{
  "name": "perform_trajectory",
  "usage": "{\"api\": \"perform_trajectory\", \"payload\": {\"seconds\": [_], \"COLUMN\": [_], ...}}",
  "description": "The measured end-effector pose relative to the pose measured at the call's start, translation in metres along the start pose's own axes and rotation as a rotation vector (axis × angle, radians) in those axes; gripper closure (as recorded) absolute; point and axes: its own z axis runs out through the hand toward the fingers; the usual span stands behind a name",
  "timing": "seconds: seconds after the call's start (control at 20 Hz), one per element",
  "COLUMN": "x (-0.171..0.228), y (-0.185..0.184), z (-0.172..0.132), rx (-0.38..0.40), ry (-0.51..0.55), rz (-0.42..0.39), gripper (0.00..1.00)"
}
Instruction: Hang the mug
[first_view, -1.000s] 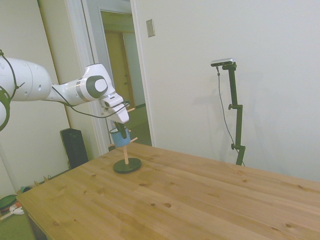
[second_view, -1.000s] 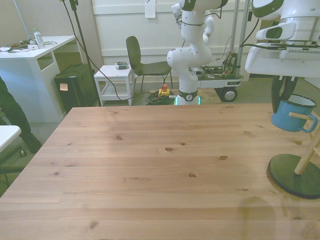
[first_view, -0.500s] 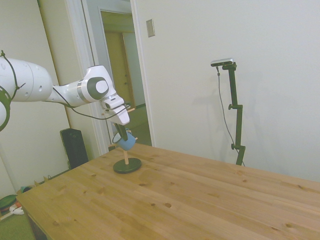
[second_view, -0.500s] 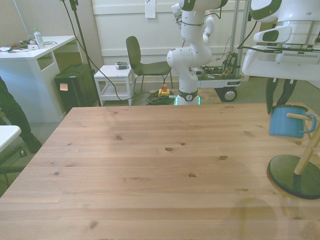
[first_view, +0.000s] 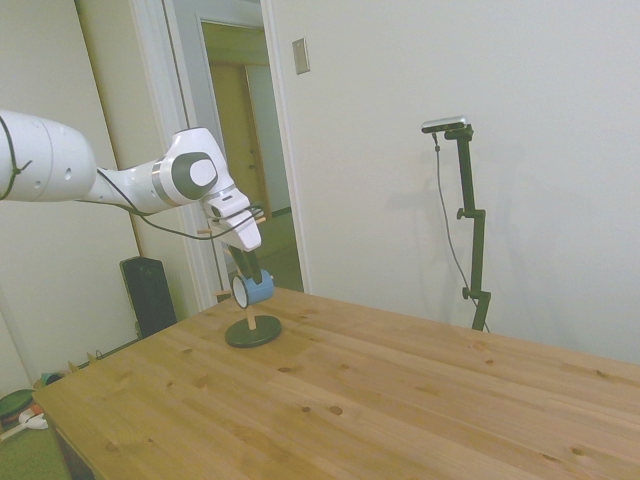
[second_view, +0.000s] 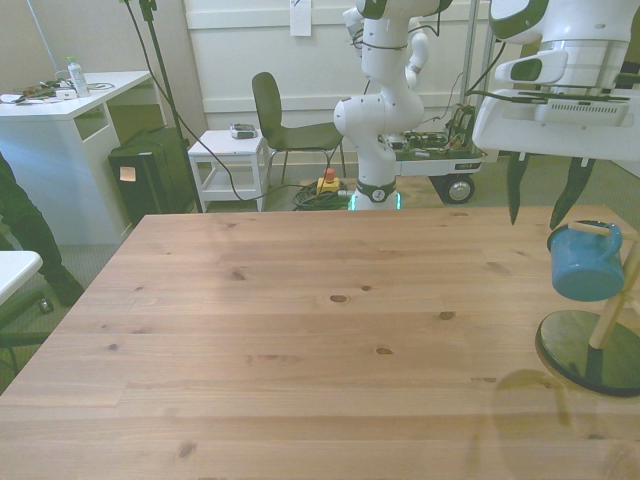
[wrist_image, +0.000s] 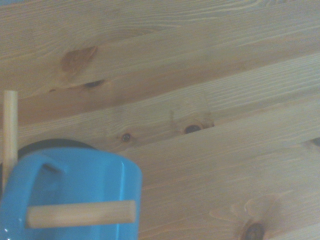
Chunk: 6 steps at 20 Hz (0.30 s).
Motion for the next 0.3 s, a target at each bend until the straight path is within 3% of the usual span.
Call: {"api": "perform_trajectory", "payload": {"seconds": [0.3], "x": [0.051], "y": [0.089], "z": [0.002], "rx": [0.048], "ry": [-0.025], "rz": [0.022], "gripper": [0.00]}}
